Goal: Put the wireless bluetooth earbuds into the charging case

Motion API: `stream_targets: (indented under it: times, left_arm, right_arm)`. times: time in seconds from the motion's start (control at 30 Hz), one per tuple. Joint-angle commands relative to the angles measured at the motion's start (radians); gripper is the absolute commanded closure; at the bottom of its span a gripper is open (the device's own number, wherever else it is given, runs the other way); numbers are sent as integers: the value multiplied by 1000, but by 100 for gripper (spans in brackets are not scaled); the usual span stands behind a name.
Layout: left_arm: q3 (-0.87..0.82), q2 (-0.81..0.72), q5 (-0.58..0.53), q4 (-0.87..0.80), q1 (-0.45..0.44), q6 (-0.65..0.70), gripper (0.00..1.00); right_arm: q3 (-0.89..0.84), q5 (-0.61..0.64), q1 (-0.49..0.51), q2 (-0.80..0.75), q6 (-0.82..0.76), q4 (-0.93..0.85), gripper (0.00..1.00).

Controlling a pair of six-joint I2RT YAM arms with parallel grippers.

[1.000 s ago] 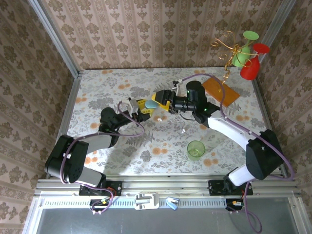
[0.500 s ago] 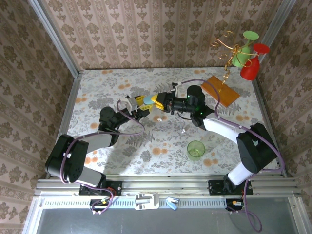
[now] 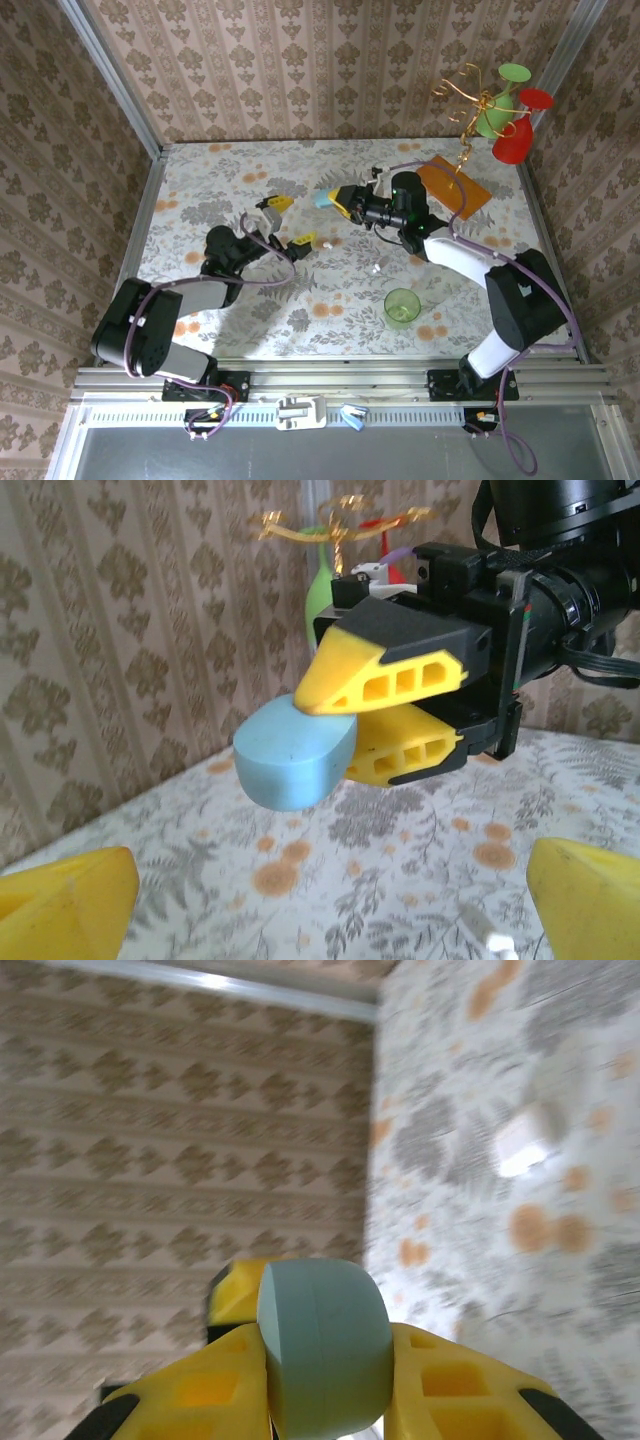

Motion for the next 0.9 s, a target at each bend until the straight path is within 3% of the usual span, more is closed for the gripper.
stream_targets:
  times: [0.0, 0.17, 0.4, 0.53, 0.73, 0.87]
  left_arm:
    - [1, -73, -98, -199, 3, 81, 0]
    - [50, -157, -262, -576, -45, 252, 0]
    - [54, -211, -335, -704, -81, 274, 0]
    - [75, -239, -453, -795, -95, 238, 0]
    - [70, -258, -527, -815, -84, 193, 0]
    - [97, -278, -599, -909, -66, 110, 0]
  right_arm:
    - [76, 143, -19, 87, -157, -215, 82]
    - [187, 224, -30, 222, -211, -341, 81]
    - [387, 305, -54, 421, -287, -464, 79]
    - [493, 337, -60, 512, -300, -533, 78]
    - [556, 362, -70, 586, -309, -556, 68]
    - [552, 400, -81, 567, -331, -572, 49]
